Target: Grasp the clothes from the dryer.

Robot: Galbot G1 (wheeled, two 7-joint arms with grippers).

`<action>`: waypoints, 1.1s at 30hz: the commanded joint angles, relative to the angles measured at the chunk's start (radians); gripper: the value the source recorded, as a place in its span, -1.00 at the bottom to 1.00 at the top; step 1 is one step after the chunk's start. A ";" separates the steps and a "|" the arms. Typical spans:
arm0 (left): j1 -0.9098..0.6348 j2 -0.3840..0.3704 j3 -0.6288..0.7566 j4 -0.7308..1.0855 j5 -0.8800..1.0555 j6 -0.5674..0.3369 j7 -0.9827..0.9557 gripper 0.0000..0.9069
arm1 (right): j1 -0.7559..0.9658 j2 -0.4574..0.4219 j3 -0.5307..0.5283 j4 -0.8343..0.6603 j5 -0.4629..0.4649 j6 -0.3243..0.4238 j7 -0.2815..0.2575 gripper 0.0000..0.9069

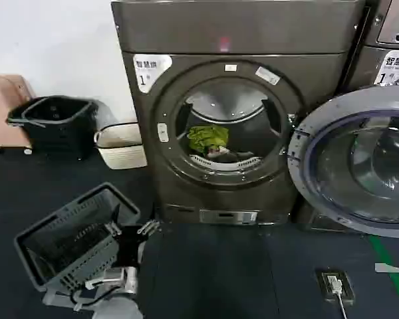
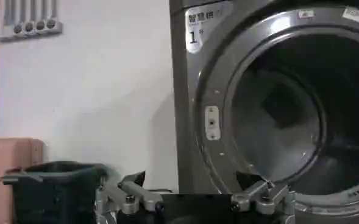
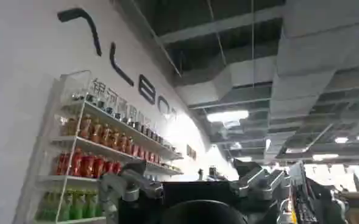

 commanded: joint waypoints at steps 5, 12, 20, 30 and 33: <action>-0.003 -0.001 0.005 -0.002 -0.009 0.008 0.017 1.00 | 0.002 0.007 -0.002 0.006 0.033 0.058 -0.017 1.00; 0.001 0.003 0.000 -0.010 -0.009 0.011 0.016 1.00 | -0.002 0.010 0.001 0.008 0.034 0.059 -0.018 1.00; 0.014 0.011 -0.002 -0.024 -0.015 0.016 0.017 1.00 | -0.004 0.014 0.000 0.008 0.036 0.063 -0.021 1.00; 0.020 0.007 0.000 -0.023 -0.010 0.017 0.024 1.00 | 0.004 0.006 -0.008 0.007 0.036 0.065 -0.026 1.00; 0.021 0.005 0.000 -0.026 -0.009 0.017 0.030 1.00 | 0.011 0.006 -0.017 0.006 0.034 0.065 -0.027 1.00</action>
